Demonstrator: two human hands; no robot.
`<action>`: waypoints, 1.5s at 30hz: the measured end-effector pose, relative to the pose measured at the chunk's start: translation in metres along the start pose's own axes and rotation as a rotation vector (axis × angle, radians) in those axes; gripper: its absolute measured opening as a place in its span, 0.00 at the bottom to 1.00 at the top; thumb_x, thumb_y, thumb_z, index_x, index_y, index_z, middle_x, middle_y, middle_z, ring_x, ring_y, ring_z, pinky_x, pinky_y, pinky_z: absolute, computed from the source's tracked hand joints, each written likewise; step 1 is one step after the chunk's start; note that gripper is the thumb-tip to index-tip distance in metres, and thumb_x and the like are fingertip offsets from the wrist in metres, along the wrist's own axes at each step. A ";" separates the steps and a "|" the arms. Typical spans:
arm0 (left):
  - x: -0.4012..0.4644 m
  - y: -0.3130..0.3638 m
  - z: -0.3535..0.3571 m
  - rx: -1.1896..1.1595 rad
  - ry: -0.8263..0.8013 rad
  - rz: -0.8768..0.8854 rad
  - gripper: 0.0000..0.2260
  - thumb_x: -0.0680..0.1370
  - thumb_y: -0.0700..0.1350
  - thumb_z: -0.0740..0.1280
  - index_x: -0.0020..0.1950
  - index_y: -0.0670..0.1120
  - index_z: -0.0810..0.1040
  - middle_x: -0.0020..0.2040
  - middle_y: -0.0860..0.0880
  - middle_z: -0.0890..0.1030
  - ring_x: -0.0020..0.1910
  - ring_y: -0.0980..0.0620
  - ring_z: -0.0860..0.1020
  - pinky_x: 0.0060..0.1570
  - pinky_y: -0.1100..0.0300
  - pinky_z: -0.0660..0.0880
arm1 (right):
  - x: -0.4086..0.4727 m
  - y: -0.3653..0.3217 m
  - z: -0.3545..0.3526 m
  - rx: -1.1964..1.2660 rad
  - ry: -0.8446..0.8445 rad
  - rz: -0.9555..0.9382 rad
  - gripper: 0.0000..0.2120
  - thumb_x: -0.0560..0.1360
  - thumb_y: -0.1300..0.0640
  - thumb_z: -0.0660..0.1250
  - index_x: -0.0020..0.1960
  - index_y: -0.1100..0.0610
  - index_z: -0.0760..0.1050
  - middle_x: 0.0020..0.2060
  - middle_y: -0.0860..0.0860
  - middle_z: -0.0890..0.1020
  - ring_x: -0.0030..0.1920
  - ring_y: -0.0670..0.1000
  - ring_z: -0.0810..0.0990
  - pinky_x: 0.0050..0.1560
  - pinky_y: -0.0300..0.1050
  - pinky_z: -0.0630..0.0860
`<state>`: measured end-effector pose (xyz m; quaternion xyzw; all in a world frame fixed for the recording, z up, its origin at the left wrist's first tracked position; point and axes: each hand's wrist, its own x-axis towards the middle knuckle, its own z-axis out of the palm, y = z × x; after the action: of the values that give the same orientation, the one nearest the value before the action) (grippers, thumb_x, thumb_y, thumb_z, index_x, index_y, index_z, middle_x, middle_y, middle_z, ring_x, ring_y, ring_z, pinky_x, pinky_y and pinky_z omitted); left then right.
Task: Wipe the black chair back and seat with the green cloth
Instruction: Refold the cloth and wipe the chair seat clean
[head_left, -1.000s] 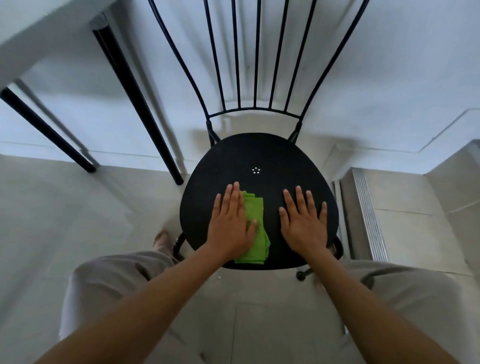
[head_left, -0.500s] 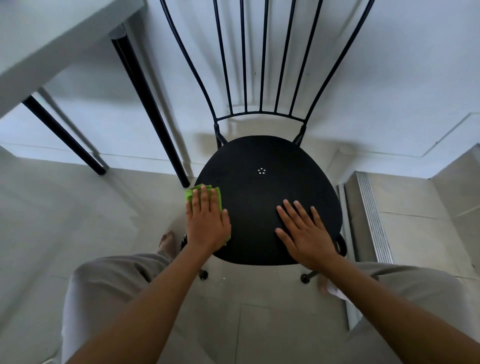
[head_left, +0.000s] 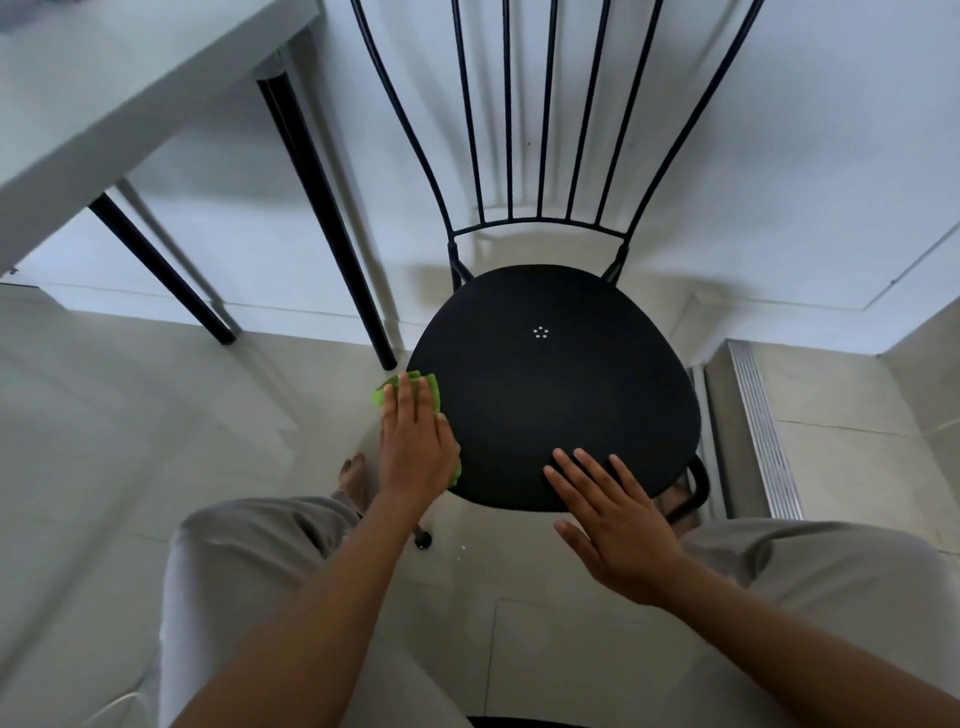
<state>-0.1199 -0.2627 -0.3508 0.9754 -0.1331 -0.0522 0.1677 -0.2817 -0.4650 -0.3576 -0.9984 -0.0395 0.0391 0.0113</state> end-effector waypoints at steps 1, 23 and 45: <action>-0.004 0.006 0.003 -0.034 0.022 -0.053 0.29 0.79 0.51 0.43 0.78 0.41 0.46 0.79 0.42 0.46 0.78 0.43 0.43 0.76 0.50 0.41 | 0.001 0.000 -0.001 -0.005 0.001 0.003 0.26 0.81 0.41 0.42 0.75 0.51 0.56 0.74 0.49 0.63 0.74 0.51 0.59 0.71 0.52 0.50; -0.027 -0.034 0.049 -0.797 0.265 -0.667 0.29 0.76 0.54 0.45 0.67 0.42 0.71 0.70 0.40 0.70 0.70 0.40 0.67 0.71 0.48 0.62 | 0.000 0.005 0.002 0.038 0.000 -0.024 0.25 0.81 0.43 0.42 0.76 0.50 0.53 0.75 0.48 0.58 0.76 0.49 0.52 0.73 0.51 0.47; -0.002 -0.072 0.080 -0.772 0.155 -0.749 0.33 0.71 0.67 0.44 0.68 0.52 0.68 0.68 0.45 0.71 0.67 0.42 0.71 0.65 0.39 0.69 | 0.000 0.003 0.004 0.069 0.021 -0.013 0.25 0.81 0.44 0.42 0.76 0.51 0.55 0.76 0.49 0.59 0.76 0.48 0.52 0.73 0.53 0.50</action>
<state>-0.1161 -0.2216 -0.4505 0.8247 0.2651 -0.0812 0.4929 -0.2821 -0.4678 -0.3612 -0.9975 -0.0446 0.0297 0.0462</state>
